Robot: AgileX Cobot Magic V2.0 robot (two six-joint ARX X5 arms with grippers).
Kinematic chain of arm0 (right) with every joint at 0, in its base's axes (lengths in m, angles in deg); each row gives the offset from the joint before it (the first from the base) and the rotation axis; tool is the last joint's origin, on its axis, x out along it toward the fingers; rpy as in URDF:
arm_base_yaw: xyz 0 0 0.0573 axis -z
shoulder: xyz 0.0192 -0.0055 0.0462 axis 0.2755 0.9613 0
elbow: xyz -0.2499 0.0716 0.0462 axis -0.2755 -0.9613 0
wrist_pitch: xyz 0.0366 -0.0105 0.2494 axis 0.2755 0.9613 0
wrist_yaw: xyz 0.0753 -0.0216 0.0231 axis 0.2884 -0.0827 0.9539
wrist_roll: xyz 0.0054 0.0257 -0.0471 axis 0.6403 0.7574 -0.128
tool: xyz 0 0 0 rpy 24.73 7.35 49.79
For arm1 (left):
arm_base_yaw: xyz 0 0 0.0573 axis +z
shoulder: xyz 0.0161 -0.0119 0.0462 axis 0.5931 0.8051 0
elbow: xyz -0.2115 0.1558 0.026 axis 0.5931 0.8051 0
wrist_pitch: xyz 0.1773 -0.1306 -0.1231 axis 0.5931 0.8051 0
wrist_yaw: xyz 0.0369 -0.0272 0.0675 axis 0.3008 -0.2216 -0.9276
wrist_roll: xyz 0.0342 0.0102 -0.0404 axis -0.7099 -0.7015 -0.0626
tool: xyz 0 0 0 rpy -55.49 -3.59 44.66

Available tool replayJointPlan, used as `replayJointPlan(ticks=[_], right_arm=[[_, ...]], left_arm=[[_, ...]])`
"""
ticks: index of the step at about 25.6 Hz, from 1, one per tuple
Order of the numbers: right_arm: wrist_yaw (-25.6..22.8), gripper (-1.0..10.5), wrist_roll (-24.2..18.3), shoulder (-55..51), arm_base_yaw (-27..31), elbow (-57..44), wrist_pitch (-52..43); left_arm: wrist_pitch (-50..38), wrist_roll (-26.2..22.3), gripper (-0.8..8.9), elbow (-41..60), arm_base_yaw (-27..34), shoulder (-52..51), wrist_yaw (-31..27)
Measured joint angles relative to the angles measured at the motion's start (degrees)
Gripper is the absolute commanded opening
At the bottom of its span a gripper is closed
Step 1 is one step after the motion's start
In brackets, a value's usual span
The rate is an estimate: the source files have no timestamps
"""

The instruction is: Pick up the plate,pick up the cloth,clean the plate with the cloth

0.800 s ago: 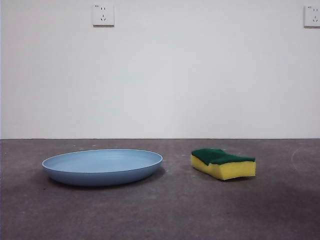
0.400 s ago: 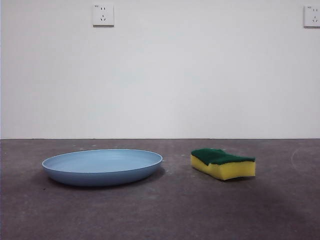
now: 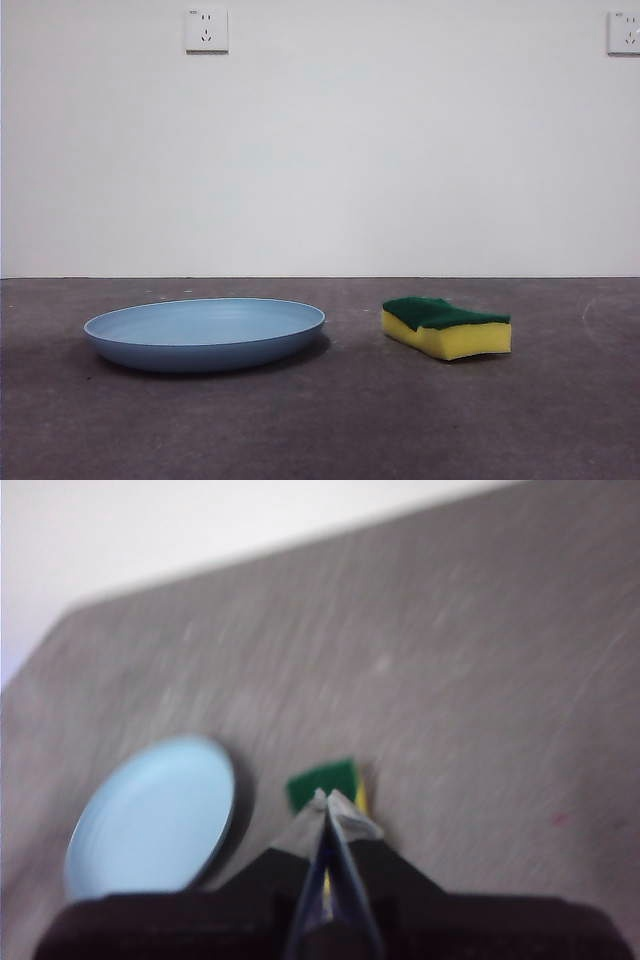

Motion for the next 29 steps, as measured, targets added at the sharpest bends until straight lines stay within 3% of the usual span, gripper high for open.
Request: replayJointPlan(ticks=[3, 5, 7, 8, 11, 19, 24, 29], right_arm=[[3.56, 0.0, -3.67, 7.19, 0.00, 5.22, 6.03], [4.74, 0.4, -6.19, 11.65, 0.00, 8.24, 9.60], [4.87, 1.9, -7.61, 15.12, 0.00, 10.38, 11.45], [4.90, 2.8, -8.07, 16.66, 0.00, 11.26, 11.89], [4.87, 4.9, -8.70, 19.65, 0.00, 12.33, 12.15], [4.90, 4.7, -8.92, 20.63, 0.00, 12.41, 12.35], [4.90, 4.7, -8.94, 20.63, 0.00, 12.41, 12.35], [4.90, 4.7, -8.94, 20.63, 0.00, 12.41, 12.35]], left_arm=[[2.73, -0.26, 0.43, -3.63, 0.00, 6.03, 3.48], [3.41, -0.28, 2.32, -5.42, 0.00, 9.29, 5.81], [3.48, -0.35, 3.99, -6.64, 0.00, 11.74, 8.04], [3.37, -0.37, 4.16, -7.04, 0.00, 12.76, 9.20], [3.08, -0.33, 4.13, -7.17, 0.00, 15.12, 12.46], [-3.26, -0.28, 4.09, -8.48, 0.00, 30.27, 12.92], [-4.66, -0.24, 4.08, -12.83, 0.00, 44.41, 8.85], [-8.11, -0.22, 4.08, -13.73, -0.26, 53.96, 8.55]])
